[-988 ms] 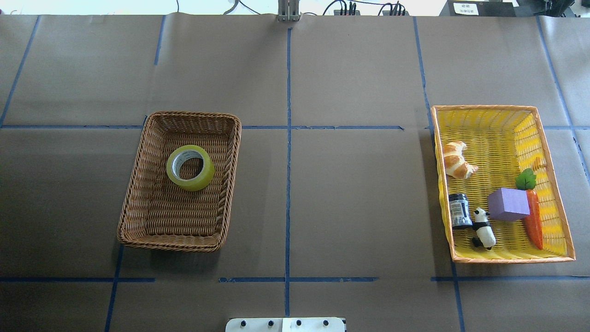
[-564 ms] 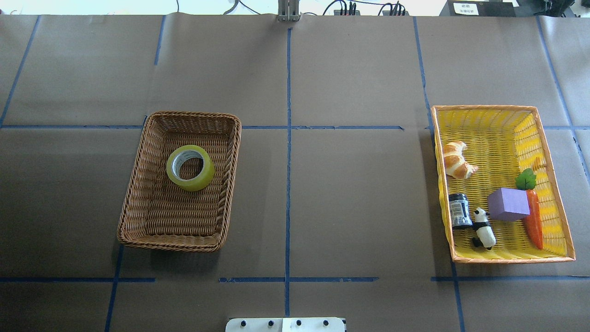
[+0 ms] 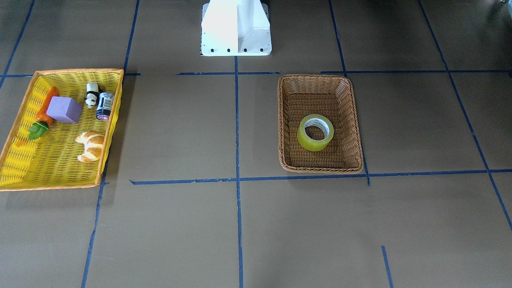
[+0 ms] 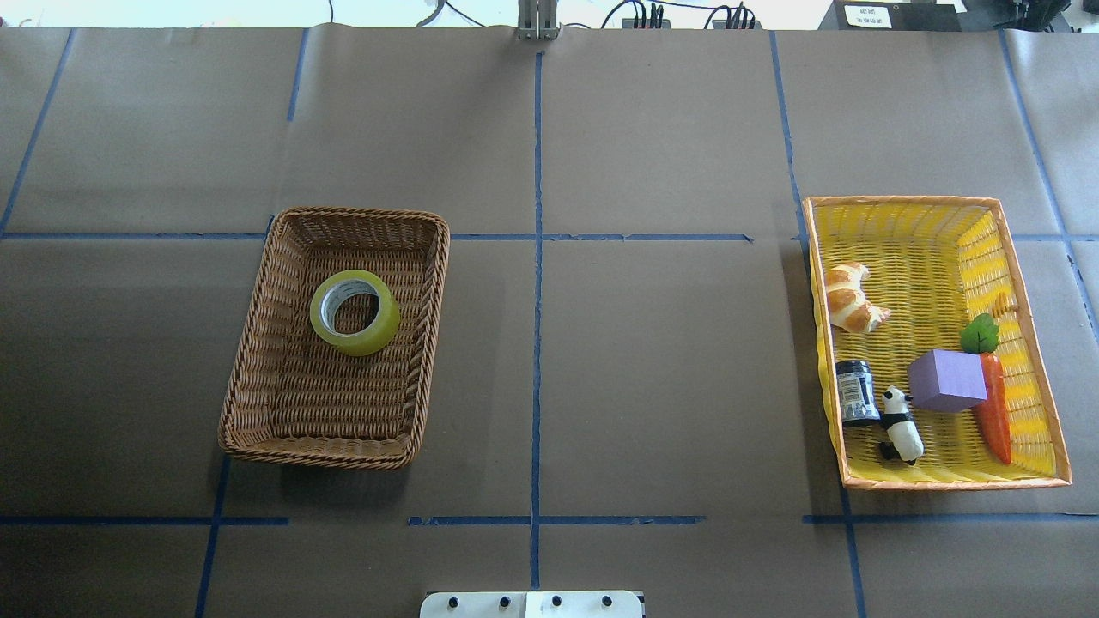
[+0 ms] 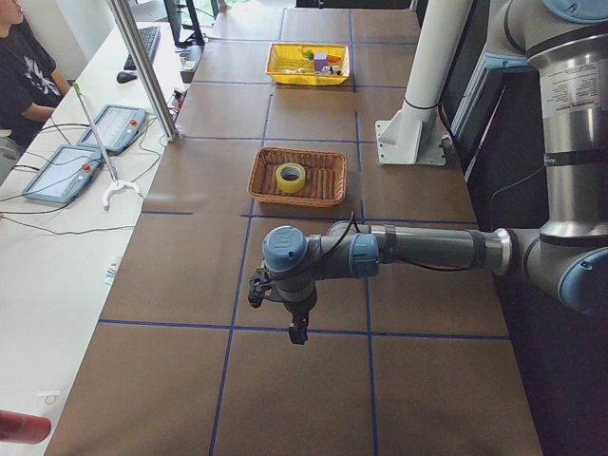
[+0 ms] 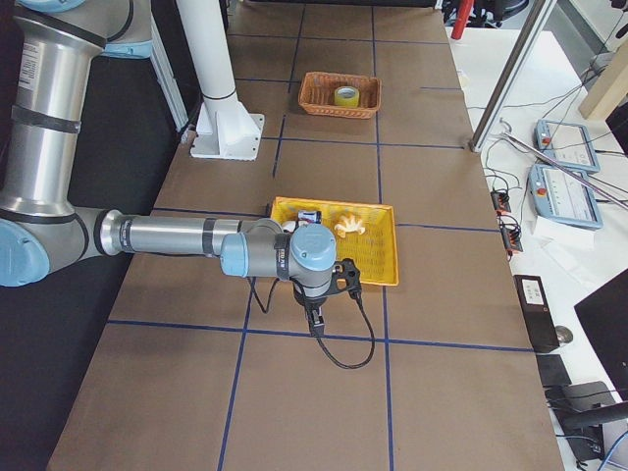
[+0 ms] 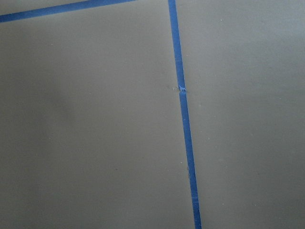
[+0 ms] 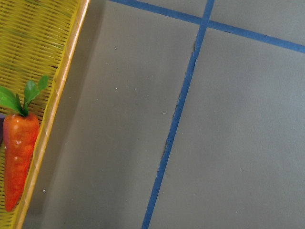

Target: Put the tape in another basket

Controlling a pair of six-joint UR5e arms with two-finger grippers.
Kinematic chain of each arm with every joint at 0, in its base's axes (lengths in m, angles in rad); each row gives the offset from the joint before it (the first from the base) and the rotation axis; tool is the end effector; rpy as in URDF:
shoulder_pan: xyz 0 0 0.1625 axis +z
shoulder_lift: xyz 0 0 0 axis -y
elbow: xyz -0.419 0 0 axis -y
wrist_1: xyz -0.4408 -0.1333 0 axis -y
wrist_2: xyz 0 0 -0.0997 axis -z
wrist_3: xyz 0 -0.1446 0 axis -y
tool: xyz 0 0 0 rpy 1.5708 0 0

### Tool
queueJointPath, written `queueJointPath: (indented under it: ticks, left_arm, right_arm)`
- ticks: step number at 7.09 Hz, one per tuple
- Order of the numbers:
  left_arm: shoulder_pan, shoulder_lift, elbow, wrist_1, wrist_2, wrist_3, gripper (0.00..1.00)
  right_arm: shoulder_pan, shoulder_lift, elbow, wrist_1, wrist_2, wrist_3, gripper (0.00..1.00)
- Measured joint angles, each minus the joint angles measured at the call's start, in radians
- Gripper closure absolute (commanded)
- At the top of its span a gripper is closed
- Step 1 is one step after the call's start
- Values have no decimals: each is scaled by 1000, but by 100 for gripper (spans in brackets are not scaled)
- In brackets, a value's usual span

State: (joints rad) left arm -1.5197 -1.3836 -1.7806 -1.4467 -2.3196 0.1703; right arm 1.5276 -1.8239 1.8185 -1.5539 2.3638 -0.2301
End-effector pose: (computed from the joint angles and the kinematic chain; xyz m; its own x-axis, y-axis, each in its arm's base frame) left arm -0.0118 -0.4524 0.6797 0.7158 0.1374 -0.6846 -0.1747 0.9845 0.0149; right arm 0.0114 -0.4376 0.6708 0.6724 -0.2653 0.6910 0.2019 0.9639 0.1737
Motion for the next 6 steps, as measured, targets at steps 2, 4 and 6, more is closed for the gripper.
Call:
queueJointPath:
  ticks: [2, 4, 6]
  left_arm:
    - [0, 0, -3, 0, 0, 0, 0]
    - [0, 1, -8, 1, 0, 0, 0]
    - [0, 1, -9, 3, 0, 0, 0]
  right_arm:
    - [0, 0, -1, 0, -1, 1, 0]
    - [0, -1, -2, 0, -1, 1, 0]
    - [0, -2, -4, 0, -1, 0, 0]
